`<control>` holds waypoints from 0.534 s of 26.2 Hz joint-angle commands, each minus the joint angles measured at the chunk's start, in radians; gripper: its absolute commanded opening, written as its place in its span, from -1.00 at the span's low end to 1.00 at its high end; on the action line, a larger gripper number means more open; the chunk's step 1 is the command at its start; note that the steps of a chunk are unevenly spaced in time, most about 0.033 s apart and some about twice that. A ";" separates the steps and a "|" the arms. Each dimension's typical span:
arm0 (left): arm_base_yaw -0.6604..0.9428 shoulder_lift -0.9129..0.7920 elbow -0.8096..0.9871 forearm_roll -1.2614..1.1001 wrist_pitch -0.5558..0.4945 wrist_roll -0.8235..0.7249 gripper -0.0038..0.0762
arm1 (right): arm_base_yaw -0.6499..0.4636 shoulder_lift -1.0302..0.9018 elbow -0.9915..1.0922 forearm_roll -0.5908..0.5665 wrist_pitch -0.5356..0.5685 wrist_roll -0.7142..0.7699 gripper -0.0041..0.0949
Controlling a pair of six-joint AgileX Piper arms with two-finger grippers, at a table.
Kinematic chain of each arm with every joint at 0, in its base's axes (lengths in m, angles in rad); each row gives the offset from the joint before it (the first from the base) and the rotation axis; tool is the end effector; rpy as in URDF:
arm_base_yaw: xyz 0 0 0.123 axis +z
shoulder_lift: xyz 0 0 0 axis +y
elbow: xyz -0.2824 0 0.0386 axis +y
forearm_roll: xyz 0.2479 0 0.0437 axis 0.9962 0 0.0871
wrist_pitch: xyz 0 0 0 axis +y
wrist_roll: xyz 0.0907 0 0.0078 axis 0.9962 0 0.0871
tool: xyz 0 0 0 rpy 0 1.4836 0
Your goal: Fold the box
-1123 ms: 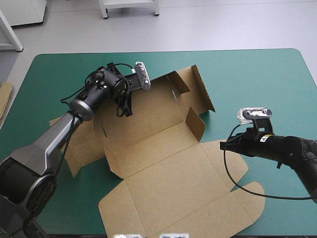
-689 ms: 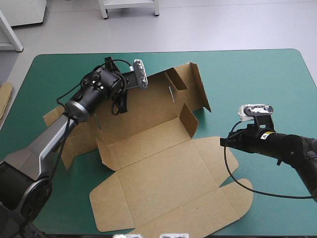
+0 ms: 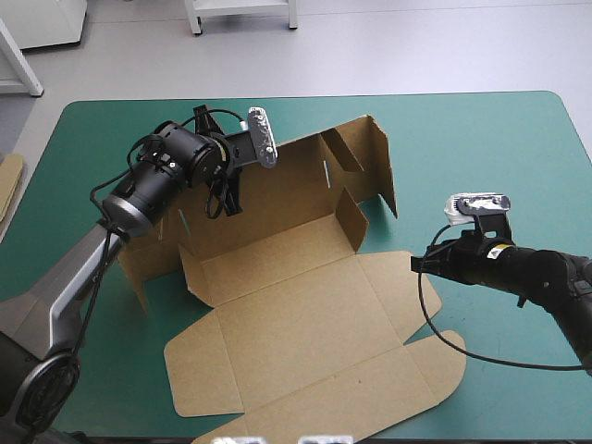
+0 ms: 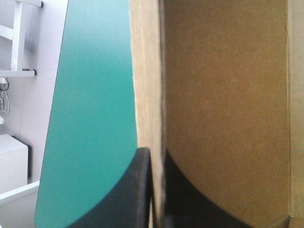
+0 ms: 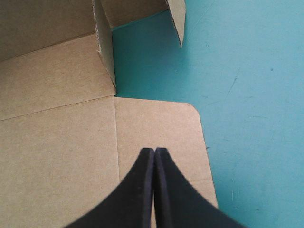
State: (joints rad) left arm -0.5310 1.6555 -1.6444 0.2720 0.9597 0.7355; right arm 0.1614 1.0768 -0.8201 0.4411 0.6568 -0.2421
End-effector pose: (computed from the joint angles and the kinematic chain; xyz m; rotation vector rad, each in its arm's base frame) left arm 0.3276 -0.1691 0.3743 1.5278 1.9220 0.4317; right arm 0.2069 0.0578 0.3075 -0.1845 2.3515 0.4454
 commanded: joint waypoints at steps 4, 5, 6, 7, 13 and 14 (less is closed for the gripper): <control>-0.033 -0.050 0.008 -0.019 -0.056 -0.017 -0.92 | -0.001 -0.021 -0.035 0.022 -0.039 -0.017 -0.96; -0.039 -0.050 0.016 -0.020 -0.057 -0.020 -0.93 | -0.001 -0.021 -0.035 0.022 -0.039 -0.019 -0.96; -0.051 -0.050 0.031 -0.017 -0.058 -0.020 -0.92 | -0.001 -0.021 -0.035 0.022 -0.039 -0.019 -0.96; -0.062 -0.050 0.044 -0.011 -0.064 -0.026 -0.93 | -0.001 -0.021 -0.035 0.022 -0.039 -0.021 -0.96; -0.166 -0.050 0.152 0.215 -0.096 -0.221 -0.93 | -0.001 -0.029 -0.037 0.022 -0.039 -0.023 -0.95; -0.184 -0.050 0.164 0.257 -0.096 -0.257 -0.93 | -0.001 -0.029 -0.037 0.022 -0.036 -0.023 -0.95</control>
State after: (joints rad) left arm -0.6547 1.6380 -1.5078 0.4842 0.8653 0.5898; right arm 0.1614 1.0744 -0.8201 0.4420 0.6568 -0.2548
